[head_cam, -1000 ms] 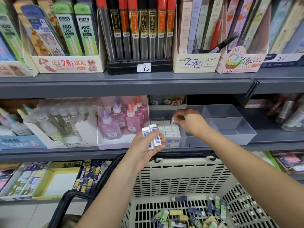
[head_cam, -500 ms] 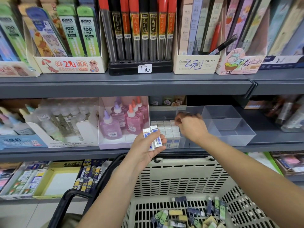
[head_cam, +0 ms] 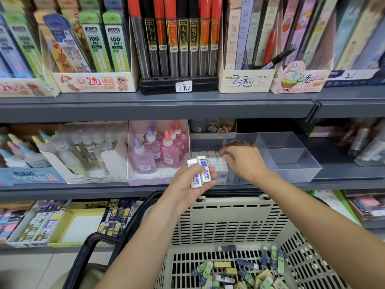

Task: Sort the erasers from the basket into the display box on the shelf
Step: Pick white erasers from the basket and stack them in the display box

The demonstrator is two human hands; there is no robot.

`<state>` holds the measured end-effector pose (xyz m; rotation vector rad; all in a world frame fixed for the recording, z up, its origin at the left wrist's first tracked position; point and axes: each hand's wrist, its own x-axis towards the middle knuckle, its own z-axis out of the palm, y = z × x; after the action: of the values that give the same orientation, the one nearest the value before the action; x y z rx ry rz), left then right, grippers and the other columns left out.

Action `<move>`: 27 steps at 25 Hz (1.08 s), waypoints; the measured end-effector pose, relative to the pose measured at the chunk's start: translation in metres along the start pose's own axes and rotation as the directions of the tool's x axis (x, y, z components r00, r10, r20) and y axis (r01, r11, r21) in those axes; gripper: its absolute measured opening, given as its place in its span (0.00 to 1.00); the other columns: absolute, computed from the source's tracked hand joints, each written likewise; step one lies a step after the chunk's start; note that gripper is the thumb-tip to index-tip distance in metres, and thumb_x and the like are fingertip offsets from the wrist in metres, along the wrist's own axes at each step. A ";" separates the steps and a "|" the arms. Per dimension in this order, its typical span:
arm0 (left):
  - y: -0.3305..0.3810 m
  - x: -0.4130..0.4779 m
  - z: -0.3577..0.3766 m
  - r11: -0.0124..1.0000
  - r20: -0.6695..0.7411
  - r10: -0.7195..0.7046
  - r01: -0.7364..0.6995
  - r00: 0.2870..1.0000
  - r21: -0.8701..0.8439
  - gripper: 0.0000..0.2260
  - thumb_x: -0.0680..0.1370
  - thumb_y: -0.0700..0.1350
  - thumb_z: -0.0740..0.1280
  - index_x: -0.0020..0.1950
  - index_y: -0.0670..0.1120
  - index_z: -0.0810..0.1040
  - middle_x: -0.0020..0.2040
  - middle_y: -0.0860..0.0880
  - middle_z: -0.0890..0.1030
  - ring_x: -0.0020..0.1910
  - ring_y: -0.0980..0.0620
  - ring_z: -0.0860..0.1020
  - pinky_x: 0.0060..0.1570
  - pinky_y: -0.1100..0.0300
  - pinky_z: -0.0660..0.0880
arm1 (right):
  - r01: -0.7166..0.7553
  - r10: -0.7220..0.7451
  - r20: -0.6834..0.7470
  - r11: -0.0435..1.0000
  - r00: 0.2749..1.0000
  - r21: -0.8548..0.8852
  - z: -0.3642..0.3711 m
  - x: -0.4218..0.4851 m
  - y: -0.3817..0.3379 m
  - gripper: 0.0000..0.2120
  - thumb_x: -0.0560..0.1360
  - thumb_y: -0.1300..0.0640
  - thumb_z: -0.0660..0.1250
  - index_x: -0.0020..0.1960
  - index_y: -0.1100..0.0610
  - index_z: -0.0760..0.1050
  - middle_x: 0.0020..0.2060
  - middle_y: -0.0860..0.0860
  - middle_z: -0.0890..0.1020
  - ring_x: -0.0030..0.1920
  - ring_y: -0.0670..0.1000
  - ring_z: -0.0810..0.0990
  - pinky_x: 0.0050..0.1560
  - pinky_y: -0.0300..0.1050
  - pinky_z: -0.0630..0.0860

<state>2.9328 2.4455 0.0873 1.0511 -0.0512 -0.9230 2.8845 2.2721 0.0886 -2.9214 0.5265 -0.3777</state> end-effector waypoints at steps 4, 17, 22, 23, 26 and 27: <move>0.000 -0.005 0.000 0.998 0.094 -0.015 0.009 0.995 0.060 0.08 0.77 0.33 0.60 0.53 0.38 0.76 0.42 0.43 0.85 0.40 0.50 0.84 0.32 0.61 0.79 | -0.005 -0.021 0.044 0.851 0.999 0.526 -0.017 -0.022 -0.019 0.10 0.78 0.54 0.62 0.55 0.52 0.80 0.48 0.46 0.82 0.47 0.47 0.77 0.48 0.41 0.72; -0.012 -0.010 -0.002 0.989 -0.050 0.022 -0.015 0.998 0.149 0.06 0.75 0.45 0.69 0.50 0.46 0.77 0.34 0.50 0.82 0.32 0.54 0.81 0.24 0.63 0.73 | -0.284 0.331 0.018 0.777 0.943 0.562 -0.054 -0.025 0.017 0.02 0.73 0.57 0.67 0.43 0.51 0.76 0.26 0.43 0.81 0.33 0.41 0.81 0.38 0.42 0.79; -0.011 -0.009 -0.004 0.990 -0.013 0.020 -0.018 1.000 0.138 0.03 0.76 0.44 0.69 0.46 0.47 0.75 0.30 0.50 0.76 0.27 0.55 0.73 0.21 0.65 0.69 | -0.139 0.160 -0.054 0.950 0.986 0.279 -0.051 -0.023 0.005 0.07 0.72 0.57 0.66 0.49 0.53 0.81 0.37 0.49 0.80 0.42 0.51 0.78 0.45 0.41 0.73; -0.011 -0.008 -0.004 0.991 -0.008 0.022 -0.021 1.000 0.135 0.03 0.76 0.43 0.69 0.46 0.47 0.75 0.30 0.50 0.75 0.26 0.55 0.72 0.21 0.65 0.68 | -0.119 0.132 -0.042 0.966 0.990 0.231 -0.051 -0.021 0.003 0.08 0.72 0.57 0.66 0.48 0.55 0.81 0.39 0.51 0.81 0.43 0.52 0.78 0.45 0.41 0.73; -0.011 -0.007 -0.002 0.994 0.004 0.016 -0.017 1.000 0.107 0.02 0.77 0.41 0.66 0.47 0.45 0.74 0.29 0.50 0.75 0.26 0.55 0.72 0.21 0.65 0.68 | -0.077 0.073 0.040 0.990 0.997 0.114 -0.045 -0.013 -0.005 0.07 0.72 0.56 0.67 0.46 0.57 0.82 0.43 0.53 0.83 0.41 0.54 0.77 0.44 0.42 0.74; -0.012 -0.007 -0.001 0.997 0.014 0.005 -0.006 1.000 0.074 0.02 0.77 0.38 0.63 0.49 0.44 0.74 0.29 0.49 0.75 0.27 0.54 0.72 0.22 0.65 0.69 | -0.079 0.070 0.091 0.992 0.993 0.096 -0.042 -0.011 -0.006 0.07 0.72 0.56 0.67 0.44 0.57 0.82 0.43 0.53 0.83 0.39 0.52 0.76 0.42 0.41 0.73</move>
<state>2.9217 2.4486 0.0806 1.1130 -0.1005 -0.9289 2.8652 2.2774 0.1276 -2.7982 0.5848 -0.2575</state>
